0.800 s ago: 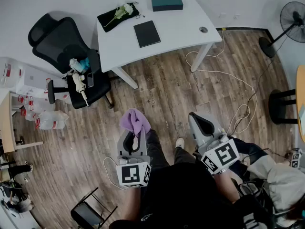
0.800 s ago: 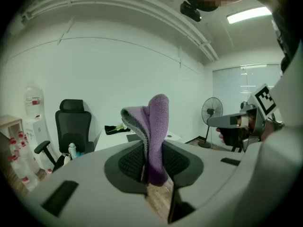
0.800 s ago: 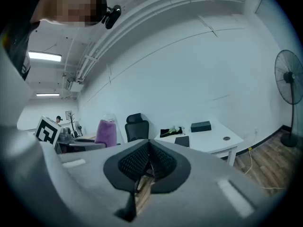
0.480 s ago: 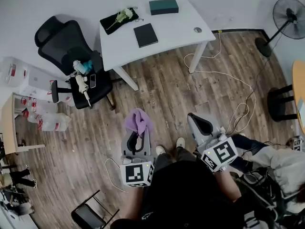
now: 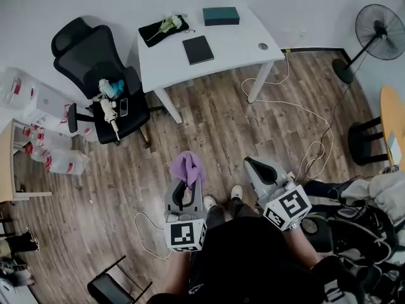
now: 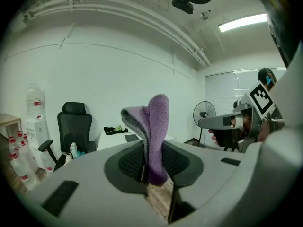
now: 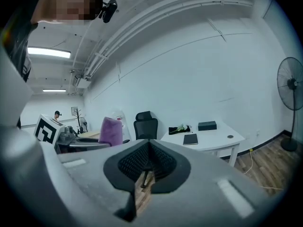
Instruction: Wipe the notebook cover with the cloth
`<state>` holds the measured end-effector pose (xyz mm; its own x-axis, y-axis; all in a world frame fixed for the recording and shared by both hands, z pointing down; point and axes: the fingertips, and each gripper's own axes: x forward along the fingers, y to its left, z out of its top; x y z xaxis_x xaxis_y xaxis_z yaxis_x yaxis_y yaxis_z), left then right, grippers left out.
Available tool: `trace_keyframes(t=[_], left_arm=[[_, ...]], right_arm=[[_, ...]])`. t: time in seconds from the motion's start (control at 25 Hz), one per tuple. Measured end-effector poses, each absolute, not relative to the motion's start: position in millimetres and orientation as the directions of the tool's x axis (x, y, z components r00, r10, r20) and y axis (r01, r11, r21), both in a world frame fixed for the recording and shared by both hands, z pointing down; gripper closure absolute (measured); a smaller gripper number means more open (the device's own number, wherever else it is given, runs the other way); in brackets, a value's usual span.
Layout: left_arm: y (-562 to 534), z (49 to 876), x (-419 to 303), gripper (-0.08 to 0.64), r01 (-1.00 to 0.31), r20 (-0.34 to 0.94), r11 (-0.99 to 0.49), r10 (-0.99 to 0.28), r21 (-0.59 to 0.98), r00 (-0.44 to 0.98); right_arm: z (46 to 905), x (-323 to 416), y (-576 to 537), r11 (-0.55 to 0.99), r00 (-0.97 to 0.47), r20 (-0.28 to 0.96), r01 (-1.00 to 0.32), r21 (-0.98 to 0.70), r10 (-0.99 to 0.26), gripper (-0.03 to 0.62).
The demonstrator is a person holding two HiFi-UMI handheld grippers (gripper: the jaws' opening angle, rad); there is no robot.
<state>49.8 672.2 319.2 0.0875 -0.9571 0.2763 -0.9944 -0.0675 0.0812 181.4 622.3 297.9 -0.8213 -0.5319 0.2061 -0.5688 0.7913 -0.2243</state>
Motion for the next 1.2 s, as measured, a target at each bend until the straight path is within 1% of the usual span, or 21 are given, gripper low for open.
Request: trace_keyframes(t=[0.28, 0.48, 0.72, 1.04, 1.2], left_arm=[[696, 305, 42, 0.469, -0.993, 0.209, -0.103, -0.971, 0.065, 0.114], [700, 306, 33, 0.469, -0.99, 0.204, -0.124, -0.969, 0.074, 0.136], [705, 295, 18, 0.469, -0.988, 0.173, -0.153, -0.972, 0.032, 0.156], [712, 300, 1, 0.469, -0.989, 0.18, -0.146, -0.972, 0.024, 0.148], [698, 299, 5, 0.469, -0.989, 0.176, -0.15, -0.973, 0.02, 0.151]], right_arm=[[292, 171, 657, 0.811, -0.831, 0.176, -0.554, -0.189, -0.527, 0.588], [277, 151, 666, 0.827, -0.835, 0.15, -0.547, -0.128, -0.529, 0.588], [278, 139, 681, 0.817, -0.822, 0.132, -0.567, -0.104, -0.554, 0.588], [277, 133, 677, 0.787, -0.795, 0.101, -0.607, -0.107, -0.599, 0.588], [283, 139, 658, 0.772, -0.786, 0.094, -0.619, -0.145, -0.612, 0.588]])
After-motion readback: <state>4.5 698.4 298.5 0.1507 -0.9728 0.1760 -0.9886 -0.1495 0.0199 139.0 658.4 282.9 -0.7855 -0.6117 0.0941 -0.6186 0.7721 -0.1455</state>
